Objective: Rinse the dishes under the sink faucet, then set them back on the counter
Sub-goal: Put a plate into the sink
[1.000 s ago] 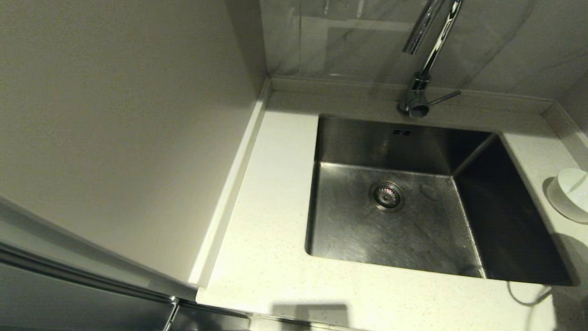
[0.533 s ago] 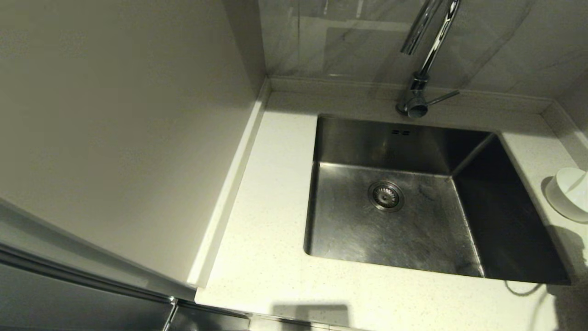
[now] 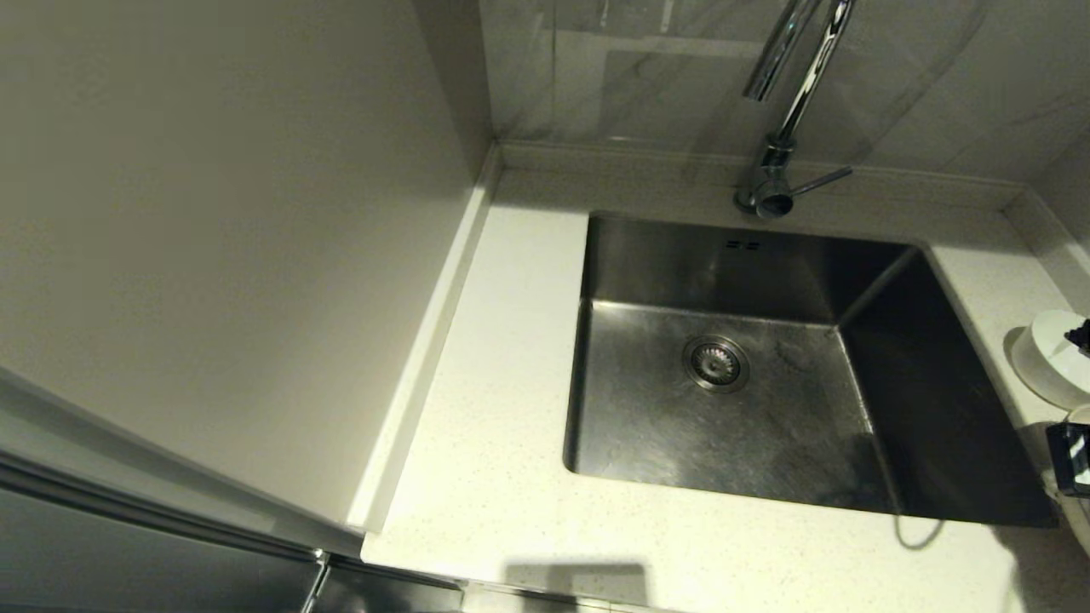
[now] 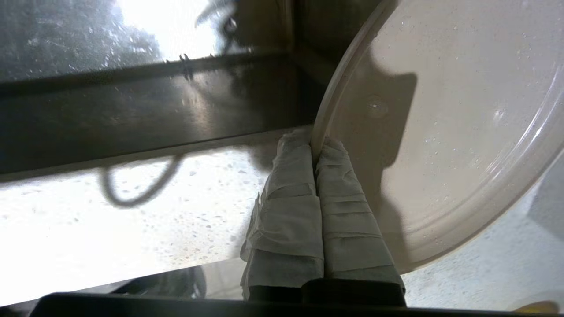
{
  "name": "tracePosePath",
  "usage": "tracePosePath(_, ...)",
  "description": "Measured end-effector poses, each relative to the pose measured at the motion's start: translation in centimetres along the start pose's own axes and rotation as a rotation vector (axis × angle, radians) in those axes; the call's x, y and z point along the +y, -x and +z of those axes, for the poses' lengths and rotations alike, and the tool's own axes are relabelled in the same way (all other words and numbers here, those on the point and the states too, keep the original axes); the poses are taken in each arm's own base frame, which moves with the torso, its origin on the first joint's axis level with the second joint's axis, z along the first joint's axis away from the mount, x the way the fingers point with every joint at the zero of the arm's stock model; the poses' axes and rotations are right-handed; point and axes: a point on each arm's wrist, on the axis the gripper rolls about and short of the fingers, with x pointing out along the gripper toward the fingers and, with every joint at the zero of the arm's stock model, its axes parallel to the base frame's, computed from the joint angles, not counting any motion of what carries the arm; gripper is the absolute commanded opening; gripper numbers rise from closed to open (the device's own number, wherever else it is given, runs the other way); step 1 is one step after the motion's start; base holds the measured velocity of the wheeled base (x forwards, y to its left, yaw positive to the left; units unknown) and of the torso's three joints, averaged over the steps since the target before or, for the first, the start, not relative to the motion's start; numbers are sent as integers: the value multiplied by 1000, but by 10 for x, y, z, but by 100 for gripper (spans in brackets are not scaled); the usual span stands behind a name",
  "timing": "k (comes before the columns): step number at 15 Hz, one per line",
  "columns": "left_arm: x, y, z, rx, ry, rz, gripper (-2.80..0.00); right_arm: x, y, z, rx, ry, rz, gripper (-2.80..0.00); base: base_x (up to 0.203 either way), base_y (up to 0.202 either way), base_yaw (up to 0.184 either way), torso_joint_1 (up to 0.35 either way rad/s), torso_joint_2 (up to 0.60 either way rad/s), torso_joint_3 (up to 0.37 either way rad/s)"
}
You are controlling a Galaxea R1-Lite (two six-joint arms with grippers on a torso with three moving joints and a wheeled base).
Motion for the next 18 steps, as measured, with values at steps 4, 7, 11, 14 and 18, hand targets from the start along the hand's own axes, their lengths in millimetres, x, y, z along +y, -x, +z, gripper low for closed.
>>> tracePosePath(4,0,0,0,0,0,0,-280,6,14,4,-74,67,-78,-280,0,0,0,0,0,0)
tracePosePath(7,0,0,0,0,0,0,-280,16,27,11,-159,114,-74,-280,0,0,0,0,0,0)
tracePosePath(11,0,0,0,0,0,0,-280,42,48,31,-309,234,-48,-280,0,0,0,0,0,0)
tracePosePath(14,0,0,0,0,0,0,-280,71,58,50,-389,320,-13,-280,0,0,0,0,0,0)
tracePosePath(18,0,0,0,0,0,0,-280,118,57,57,-415,470,30,-280,0,0,0,0,0,0)
